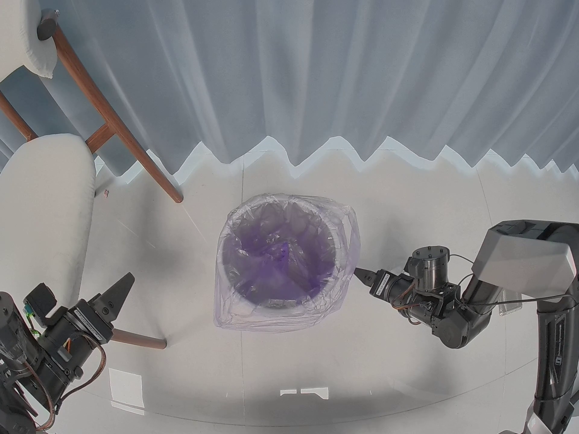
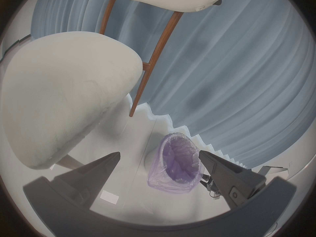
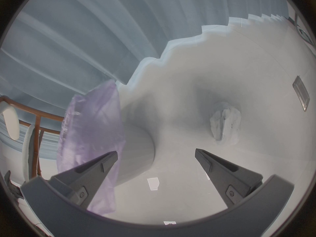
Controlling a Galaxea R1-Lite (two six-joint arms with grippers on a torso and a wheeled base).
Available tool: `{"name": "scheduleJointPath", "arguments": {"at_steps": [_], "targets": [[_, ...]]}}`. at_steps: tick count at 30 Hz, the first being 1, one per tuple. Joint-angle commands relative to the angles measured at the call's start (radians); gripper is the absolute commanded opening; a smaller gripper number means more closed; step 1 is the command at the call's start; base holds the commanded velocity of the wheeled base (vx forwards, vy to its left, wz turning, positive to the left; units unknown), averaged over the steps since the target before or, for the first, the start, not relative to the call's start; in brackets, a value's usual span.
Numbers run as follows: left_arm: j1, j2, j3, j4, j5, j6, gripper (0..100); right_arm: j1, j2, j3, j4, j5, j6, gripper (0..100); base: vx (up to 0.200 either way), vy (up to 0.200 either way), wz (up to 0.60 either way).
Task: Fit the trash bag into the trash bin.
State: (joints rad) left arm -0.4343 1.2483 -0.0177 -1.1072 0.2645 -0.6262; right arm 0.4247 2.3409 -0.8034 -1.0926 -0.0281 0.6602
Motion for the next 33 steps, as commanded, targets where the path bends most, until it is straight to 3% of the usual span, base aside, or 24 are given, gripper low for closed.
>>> {"name": "scheduleJointPath", "arguments": {"at_steps": [1,7,13,17,22,26,33], "targets": [[0.006,0.002,0.018,0.001,0.009,-0.001,100,-0.006,0.092,-0.016,-0.012,-0.001,-0.005,100,0.000,0.000,0.00],[0.012,0.000,0.018,0.012,0.019,-0.001,100,-0.007,0.160,-0.057,0.010,-0.016,-0.027,100,0.000,0.000,0.00],[0.019,0.002,0.018,0.012,0.033,-0.001,100,-0.027,0.147,-0.129,0.206,-0.042,-0.014,100,0.000,0.000,0.00],[0.019,0.002,0.018,0.014,0.033,-0.001,100,-0.029,0.072,-0.074,0.134,-0.112,0.045,100,0.000,0.000,0.00],[0.019,-0.001,0.018,0.033,0.035,-0.003,100,-0.015,-0.207,0.109,0.063,-0.095,0.156,100,0.000,0.000,0.00],[0.019,-0.006,0.018,0.035,0.035,-0.003,100,0.031,-0.417,0.214,0.049,-0.013,0.245,100,0.000,0.000,0.00],[0.019,0.002,0.018,0.037,0.033,-0.001,100,0.074,-0.390,0.233,0.036,-0.009,0.259,100,0.000,0.000,0.00]]}}
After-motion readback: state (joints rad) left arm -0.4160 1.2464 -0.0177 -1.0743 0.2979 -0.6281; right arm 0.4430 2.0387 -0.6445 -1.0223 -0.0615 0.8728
